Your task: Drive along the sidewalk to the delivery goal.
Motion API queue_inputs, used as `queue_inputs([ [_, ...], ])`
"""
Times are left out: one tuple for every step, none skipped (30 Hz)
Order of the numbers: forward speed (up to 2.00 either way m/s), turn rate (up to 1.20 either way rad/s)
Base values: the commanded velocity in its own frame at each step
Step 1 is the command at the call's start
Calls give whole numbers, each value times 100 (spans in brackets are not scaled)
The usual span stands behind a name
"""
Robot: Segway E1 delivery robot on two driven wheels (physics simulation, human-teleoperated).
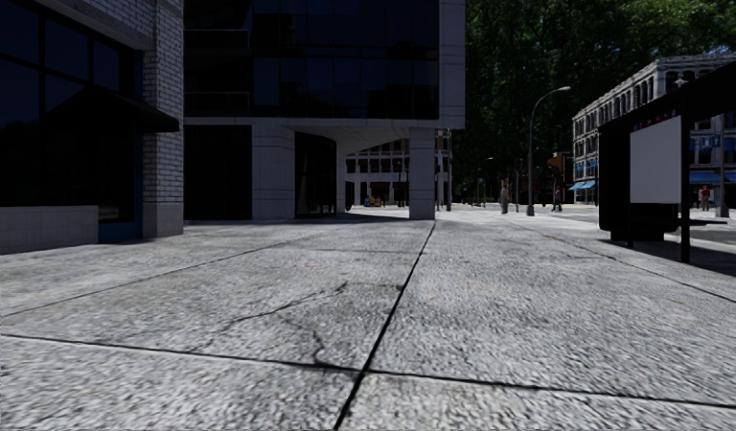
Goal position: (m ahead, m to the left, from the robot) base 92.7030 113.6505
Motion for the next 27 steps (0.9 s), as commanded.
queue_inputs([
  [200,0],
  [200,0],
  [200,0],
  [200,0],
  [200,0],
  [200,0],
  [200,0],
  [200,0],
  [200,0],
  [200,0],
  [200,0],
  [200,0],
  [200,0],
  [200,0],
  [200,0],
  [200,0],
  [200,0],
  [200,0],
  [200,0],
  [200,0],
  [200,0],
  [200,0],
  [200,0],
  [200,0],
  [200,0],
  [200,0],
  [200,0],
])
